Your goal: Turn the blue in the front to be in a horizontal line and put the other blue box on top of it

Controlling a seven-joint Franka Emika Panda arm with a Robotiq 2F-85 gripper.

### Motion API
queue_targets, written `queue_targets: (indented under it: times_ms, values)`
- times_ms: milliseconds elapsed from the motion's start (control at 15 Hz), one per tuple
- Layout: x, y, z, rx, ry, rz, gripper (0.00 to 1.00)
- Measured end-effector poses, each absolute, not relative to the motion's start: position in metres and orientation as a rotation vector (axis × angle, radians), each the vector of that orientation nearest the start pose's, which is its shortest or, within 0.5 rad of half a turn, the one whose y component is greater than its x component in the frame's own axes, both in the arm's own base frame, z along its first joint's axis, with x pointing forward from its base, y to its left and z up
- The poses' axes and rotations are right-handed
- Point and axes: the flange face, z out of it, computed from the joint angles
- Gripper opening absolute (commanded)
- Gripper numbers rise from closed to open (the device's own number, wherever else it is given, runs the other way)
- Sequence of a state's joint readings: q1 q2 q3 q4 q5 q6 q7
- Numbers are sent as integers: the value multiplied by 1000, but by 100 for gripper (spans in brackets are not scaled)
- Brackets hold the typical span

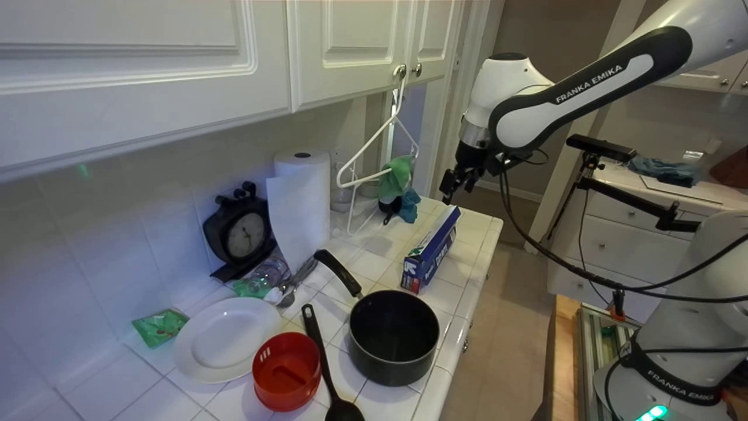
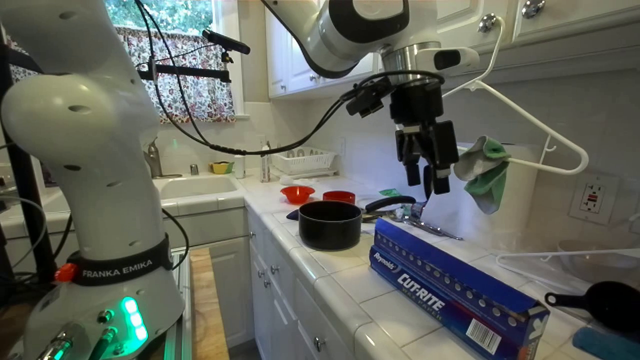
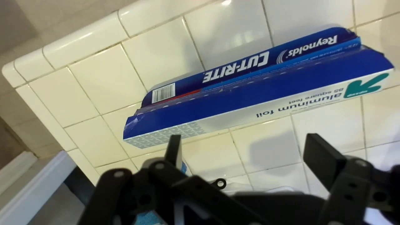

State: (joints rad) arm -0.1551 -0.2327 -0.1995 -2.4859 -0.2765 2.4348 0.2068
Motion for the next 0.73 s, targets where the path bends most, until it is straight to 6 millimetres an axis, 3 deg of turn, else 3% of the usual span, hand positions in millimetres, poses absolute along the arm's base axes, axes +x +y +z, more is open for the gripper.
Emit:
queue_targets:
  times_ms: [733]
  values:
    - [430,-160,397,-3260,517,-255,100]
